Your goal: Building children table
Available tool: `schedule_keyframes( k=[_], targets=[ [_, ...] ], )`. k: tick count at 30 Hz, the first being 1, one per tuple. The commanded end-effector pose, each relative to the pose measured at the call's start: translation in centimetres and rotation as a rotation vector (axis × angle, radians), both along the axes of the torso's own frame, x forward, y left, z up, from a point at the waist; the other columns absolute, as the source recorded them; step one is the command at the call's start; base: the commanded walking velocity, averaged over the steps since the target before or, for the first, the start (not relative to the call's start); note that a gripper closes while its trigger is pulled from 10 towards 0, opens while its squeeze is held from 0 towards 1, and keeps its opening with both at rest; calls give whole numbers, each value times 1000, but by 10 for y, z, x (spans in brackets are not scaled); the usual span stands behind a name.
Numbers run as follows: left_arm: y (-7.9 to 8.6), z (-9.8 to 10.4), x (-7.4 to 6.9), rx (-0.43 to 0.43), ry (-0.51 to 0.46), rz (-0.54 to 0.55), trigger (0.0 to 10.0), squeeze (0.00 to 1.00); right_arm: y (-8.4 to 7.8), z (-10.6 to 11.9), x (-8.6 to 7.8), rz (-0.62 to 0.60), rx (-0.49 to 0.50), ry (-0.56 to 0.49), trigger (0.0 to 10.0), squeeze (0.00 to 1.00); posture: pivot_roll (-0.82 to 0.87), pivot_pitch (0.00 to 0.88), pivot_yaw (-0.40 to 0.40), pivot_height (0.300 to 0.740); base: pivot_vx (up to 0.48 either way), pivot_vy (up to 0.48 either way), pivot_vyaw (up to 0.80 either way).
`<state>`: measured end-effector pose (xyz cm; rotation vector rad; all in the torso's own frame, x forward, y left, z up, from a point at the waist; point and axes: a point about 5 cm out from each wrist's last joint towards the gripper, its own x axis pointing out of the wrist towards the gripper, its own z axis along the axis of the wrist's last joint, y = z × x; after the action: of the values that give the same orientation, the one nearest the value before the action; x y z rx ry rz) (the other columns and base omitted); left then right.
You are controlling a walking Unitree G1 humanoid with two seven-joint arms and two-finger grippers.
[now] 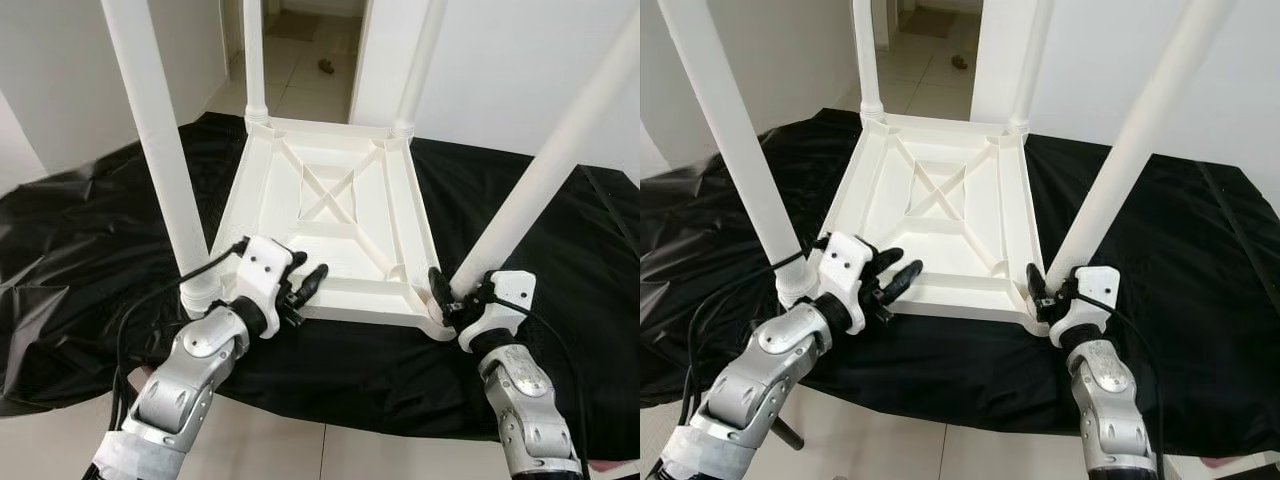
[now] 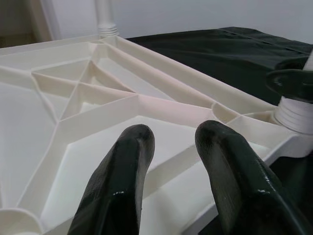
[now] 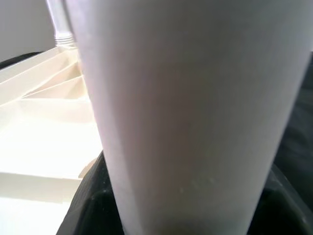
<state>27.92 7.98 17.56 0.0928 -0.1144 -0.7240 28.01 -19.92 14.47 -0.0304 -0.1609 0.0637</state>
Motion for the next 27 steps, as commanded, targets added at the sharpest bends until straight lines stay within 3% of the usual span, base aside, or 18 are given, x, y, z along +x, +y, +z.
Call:
schedule_keyframes(
  k=[1,2,9,10,11,15,16,20,21,22,27],
  targets=[
    [-8,-4,-6,44,6,-152,10000,0,-14,-17,-3,-108,-24,87,0,0,41,95,-11,740,0,0,0],
    [-13,-4,-7,39,2,-166,10000,0,-13,-21,-2,-185,-22,111,0,0,46,95,-15,740,0,0,0],
    [-19,-3,-8,36,-5,-182,10000,0,0,-32,-2,-263,12,161,0,0,52,94,-17,740,0,0,0],
    [-20,-3,-9,36,-5,-186,10000,0,7,-35,-2,-263,37,177,10000,0,55,91,-17,740,0,0,0],
    [-20,-3,-9,41,-5,-190,10000,0,16,-34,-3,-226,60,164,10000,0,53,88,-15,740,0,0,0],
    [-21,-6,-11,57,1,-216,10000,0,25,-30,-4,-154,97,125,10000,0,49,87,-13,740,0,0,0],
    [-24,-10,-14,90,-7,-240,10000,0,24,-28,-4,-134,108,105,10000,1000,41,85,-13,740,0,0,0],
    [-28,-14,-16,123,-15,-266,10000,0,21,-25,-4,-130,106,89,10000,1000,34,86,-13,740,0,0,0],
    [-38,-23,-20,187,-50,-309,10000,0,18,-18,-4,-52,85,51,10000,1000,25,85,-13,740,0,0,0],
    [-42,-26,-21,212,-61,-323,10000,0,17,-15,-4,-13,80,37,10000,0,23,84,-13,740,0,0,0],
    [-52,-28,-23,230,-78,-361,10000,0,12,-10,-3,37,63,21,10000,0,17,80,-11,740,0,0,0]
  ],
)
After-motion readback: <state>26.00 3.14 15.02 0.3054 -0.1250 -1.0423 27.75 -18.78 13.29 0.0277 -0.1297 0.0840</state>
